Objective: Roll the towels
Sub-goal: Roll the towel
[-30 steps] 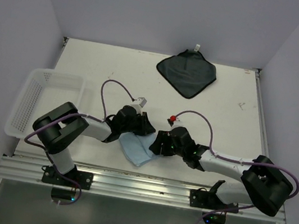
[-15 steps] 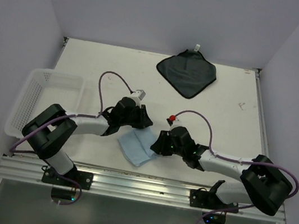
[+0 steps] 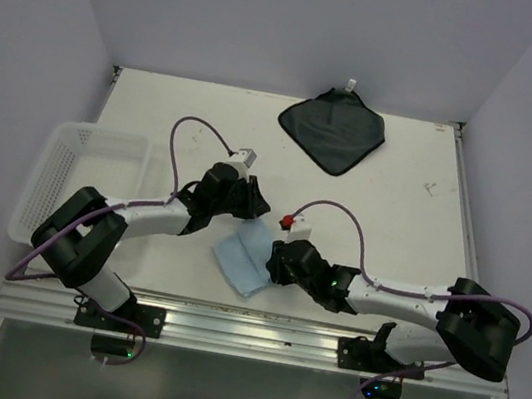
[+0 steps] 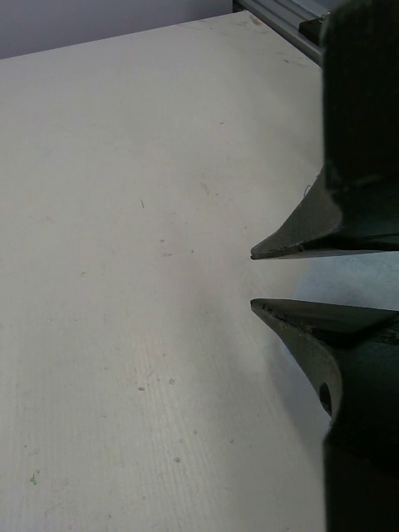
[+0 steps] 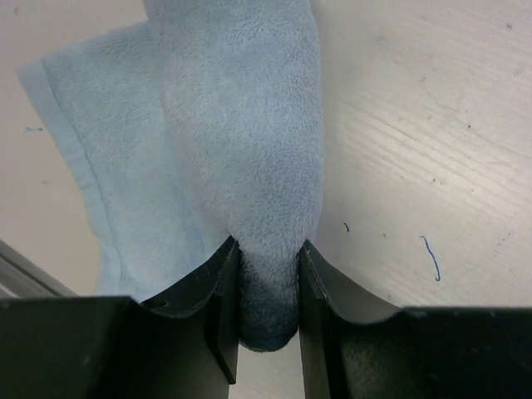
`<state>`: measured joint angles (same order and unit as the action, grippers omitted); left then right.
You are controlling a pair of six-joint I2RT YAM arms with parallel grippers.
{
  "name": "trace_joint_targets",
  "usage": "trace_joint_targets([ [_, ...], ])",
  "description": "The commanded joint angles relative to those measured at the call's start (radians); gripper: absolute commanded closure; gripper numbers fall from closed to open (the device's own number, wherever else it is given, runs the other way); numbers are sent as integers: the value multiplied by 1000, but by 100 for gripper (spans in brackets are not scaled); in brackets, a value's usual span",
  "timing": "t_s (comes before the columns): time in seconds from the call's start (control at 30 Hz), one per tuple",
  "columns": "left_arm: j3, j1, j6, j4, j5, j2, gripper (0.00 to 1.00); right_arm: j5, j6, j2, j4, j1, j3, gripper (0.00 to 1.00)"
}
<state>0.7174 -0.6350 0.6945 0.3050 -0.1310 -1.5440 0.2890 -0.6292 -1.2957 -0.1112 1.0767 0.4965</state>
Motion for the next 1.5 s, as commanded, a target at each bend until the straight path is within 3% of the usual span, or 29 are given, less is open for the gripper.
trace_joint_targets([
  [0.0, 30, 1, -18, -4, -12, 48, 70, 228, 72, -77, 103, 84, 106, 79],
  [0.27, 19, 3, -10, -24, -7, 105, 70, 525, 82, -295, 318, 267, 302, 76],
  [0.53, 11, 3, -18, -46, 13, 131, 70, 729, 36, -499, 467, 336, 516, 76],
  [0.83, -9, 18, -10, -40, -12, 124, 70, 803, 82, -606, 476, 345, 602, 74],
  [1.13, -134, 18, 57, 68, -71, 79, 70, 868, 97, -675, 573, 393, 649, 68],
  [1.47, -252, 18, 80, 129, -45, 53, 70, 881, 79, -723, 617, 411, 685, 62],
])
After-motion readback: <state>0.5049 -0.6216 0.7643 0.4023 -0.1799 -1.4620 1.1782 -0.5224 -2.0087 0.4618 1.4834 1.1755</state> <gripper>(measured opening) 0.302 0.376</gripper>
